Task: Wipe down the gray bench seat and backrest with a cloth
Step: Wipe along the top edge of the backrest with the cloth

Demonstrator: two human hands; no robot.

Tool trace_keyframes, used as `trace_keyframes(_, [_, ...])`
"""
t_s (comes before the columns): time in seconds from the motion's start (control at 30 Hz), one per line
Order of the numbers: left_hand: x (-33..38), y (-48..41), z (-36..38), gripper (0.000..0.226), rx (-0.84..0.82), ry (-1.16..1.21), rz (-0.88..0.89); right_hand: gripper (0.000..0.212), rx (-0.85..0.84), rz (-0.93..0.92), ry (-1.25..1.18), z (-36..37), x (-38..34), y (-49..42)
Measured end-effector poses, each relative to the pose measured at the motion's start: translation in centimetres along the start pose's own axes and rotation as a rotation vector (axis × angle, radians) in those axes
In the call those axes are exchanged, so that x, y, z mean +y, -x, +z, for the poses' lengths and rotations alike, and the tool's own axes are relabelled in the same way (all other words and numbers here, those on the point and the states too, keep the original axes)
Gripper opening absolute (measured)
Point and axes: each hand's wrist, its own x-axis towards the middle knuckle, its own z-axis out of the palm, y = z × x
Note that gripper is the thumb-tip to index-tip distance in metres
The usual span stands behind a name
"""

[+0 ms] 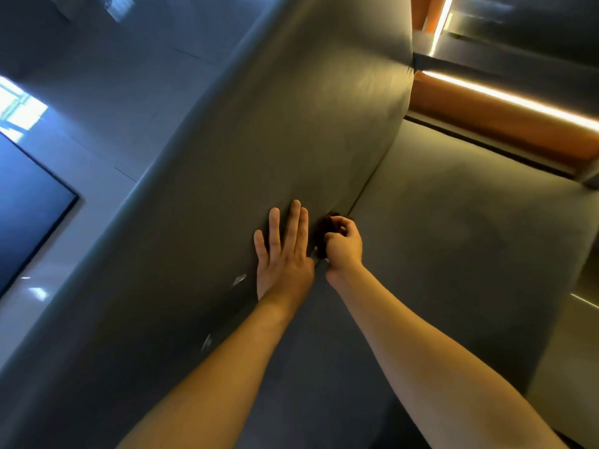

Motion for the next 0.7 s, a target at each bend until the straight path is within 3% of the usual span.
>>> trace_keyframes(0.2, [-1.2, 1.0, -3.1, 0.090, -0.087, 0.083, 0.021, 0.040, -0.144, -0.069, 0.084, 2.7, -2.6, 6.5])
trace_keyframes(0.43, [-5.8, 3.2, -9.6, 0.080, -0.134, 0.516, -0.040, 0.039, -0.242, -0.102, 0.173, 5.5, -4.6, 13.2])
trace_keyframes(0.53, [-9.3, 5.0, -12.1, 0.066, 0.041, 0.455, 0.039, 0.036, -0.345, -0.173, 0.204, 6.1, -4.9, 16.3])
trace_keyframes(0.6, [-12.1, 6.3, -13.6, 0.059, 0.206, 0.277, 0.094, 0.037, -0.370, -0.254, 0.221, 6.4, -5.0, 17.8])
trace_keyframes(0.7, [-16.2, 7.1, -15.1, 0.061, 0.218, 0.190, -0.080, 0.035, -0.419, -0.441, 0.246, 7.8, -5.3, 19.7])
